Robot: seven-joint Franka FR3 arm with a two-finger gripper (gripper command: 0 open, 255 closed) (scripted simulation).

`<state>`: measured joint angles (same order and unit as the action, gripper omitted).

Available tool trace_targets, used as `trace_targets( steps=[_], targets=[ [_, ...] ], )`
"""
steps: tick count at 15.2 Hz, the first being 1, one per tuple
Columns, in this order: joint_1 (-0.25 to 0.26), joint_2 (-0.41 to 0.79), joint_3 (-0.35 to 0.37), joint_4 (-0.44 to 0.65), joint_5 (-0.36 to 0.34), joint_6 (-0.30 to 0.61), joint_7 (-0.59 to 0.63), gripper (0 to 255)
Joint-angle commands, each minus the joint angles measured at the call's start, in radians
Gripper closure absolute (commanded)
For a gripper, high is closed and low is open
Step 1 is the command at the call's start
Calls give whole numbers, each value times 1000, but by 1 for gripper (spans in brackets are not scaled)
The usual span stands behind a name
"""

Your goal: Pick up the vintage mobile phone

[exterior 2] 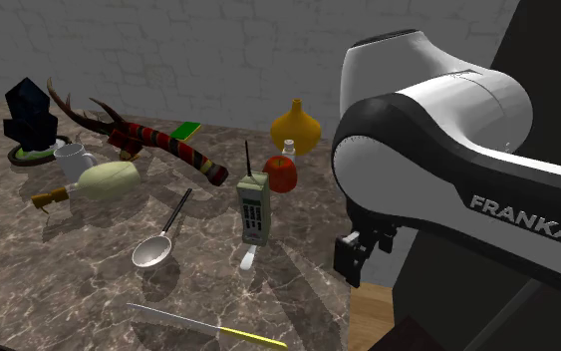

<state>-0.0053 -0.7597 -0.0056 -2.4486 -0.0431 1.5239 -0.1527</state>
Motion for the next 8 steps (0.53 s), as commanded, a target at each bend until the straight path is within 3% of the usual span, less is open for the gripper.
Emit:
trace_targets(
  steps=[1, 8],
  targets=[
    [0, 0, 0, 0, 0, 0, 0, 0],
    [-11, 243, 68, 214, 78, 57, 185, 0]
  ],
)
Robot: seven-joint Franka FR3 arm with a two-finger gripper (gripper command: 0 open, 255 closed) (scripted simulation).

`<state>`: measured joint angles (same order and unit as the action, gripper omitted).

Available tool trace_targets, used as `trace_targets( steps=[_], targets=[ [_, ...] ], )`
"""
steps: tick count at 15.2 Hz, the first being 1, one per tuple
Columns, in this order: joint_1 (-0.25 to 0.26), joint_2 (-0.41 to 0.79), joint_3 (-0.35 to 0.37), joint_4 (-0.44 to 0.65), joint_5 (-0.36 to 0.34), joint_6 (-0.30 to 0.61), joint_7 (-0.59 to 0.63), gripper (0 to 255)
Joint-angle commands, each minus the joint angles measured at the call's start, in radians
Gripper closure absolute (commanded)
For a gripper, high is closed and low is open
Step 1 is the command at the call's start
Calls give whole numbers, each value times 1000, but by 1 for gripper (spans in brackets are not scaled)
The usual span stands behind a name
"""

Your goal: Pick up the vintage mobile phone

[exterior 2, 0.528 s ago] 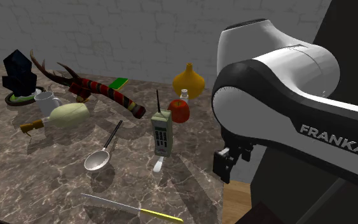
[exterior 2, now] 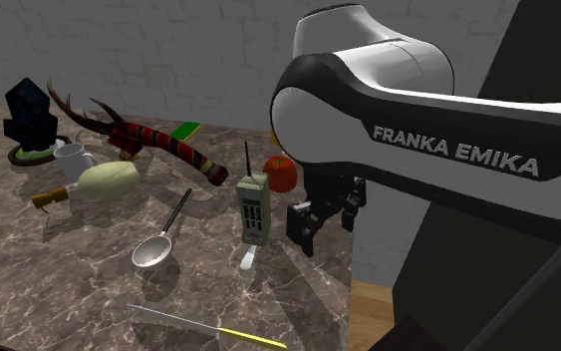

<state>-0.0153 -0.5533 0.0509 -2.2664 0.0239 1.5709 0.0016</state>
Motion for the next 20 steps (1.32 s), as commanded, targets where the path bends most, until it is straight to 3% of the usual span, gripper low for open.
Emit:
trace_targets(
  steps=[1, 14, 20],
  targets=[
    [-3, 71, 19, 67, 19, 14, 57, 0],
    [-22, 520, 74, 611, 46, -14, 365, 0],
    [-21, 508, 74, 516, 47, 69, 359, 0]
  ],
)
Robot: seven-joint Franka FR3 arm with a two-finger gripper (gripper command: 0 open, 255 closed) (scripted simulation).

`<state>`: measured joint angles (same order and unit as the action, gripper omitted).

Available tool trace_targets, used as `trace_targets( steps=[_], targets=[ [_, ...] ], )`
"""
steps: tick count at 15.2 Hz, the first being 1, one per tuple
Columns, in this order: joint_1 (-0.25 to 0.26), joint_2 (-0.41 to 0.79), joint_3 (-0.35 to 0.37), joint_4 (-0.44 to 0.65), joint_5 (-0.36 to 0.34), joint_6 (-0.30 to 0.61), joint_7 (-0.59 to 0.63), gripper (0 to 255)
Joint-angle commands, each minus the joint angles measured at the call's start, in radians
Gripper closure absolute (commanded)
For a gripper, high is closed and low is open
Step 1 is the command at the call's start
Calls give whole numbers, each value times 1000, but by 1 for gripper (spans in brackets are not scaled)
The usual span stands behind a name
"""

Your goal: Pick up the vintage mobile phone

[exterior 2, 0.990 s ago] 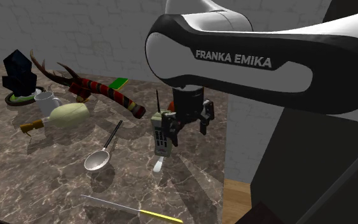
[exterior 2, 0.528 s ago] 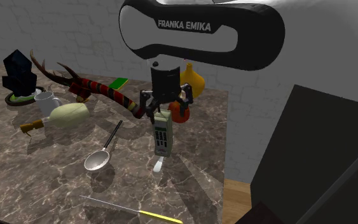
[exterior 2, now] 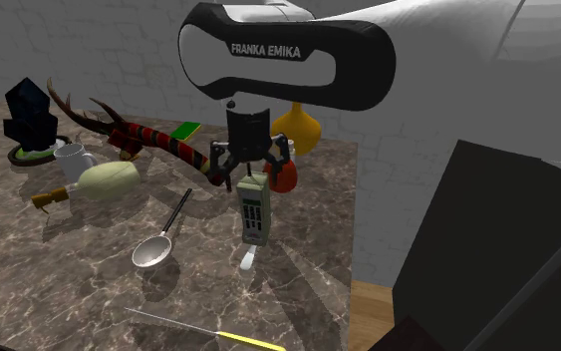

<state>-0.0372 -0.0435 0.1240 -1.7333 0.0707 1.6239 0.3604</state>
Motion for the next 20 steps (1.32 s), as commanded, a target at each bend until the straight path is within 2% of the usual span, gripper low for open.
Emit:
trace_targets(
  steps=[1, 3, 4, 13, 20],
  targets=[
    [1, -3, 1, -32, 1, 30, 0, 0],
    [1, -3, 1, -41, 1, 38, -1, 0],
    [1, -4, 1, -40, 1, 37, -1, 255],
    [1, -3, 1, -41, 1, 38, -1, 255],
    [0, 9, 1, 68, -1, -59, 6, 255]
  ],
)
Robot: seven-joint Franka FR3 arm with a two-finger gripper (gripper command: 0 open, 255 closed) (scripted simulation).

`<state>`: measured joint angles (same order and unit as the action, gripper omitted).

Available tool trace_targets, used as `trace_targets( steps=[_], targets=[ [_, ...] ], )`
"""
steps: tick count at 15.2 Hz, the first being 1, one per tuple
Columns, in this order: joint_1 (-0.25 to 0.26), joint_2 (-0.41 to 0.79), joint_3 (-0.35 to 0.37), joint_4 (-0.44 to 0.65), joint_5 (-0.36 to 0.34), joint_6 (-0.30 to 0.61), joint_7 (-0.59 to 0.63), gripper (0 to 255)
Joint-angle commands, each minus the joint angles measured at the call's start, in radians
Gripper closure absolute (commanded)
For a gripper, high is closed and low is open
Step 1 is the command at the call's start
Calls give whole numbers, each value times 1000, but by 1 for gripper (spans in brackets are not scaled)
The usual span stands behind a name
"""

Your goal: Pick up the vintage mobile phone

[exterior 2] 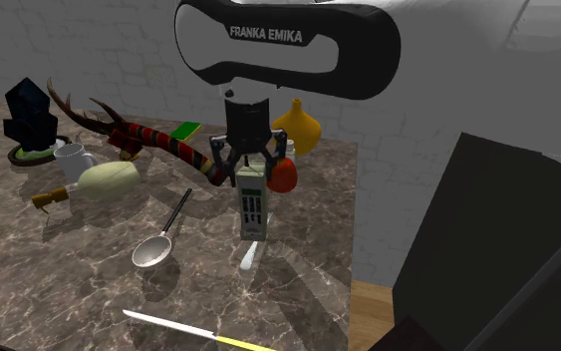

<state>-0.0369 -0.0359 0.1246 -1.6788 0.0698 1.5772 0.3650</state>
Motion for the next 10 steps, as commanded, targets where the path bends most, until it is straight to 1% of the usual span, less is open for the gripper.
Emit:
trace_targets(
  steps=[1, 8, 10],
  targets=[
    [0, 4, 0, 31, -1, -26, 2, 255],
    [1, 31, 1, 160, -3, -128, 10, 255],
    [1, 32, 1, 163, -3, -130, 10, 255]
  ],
)
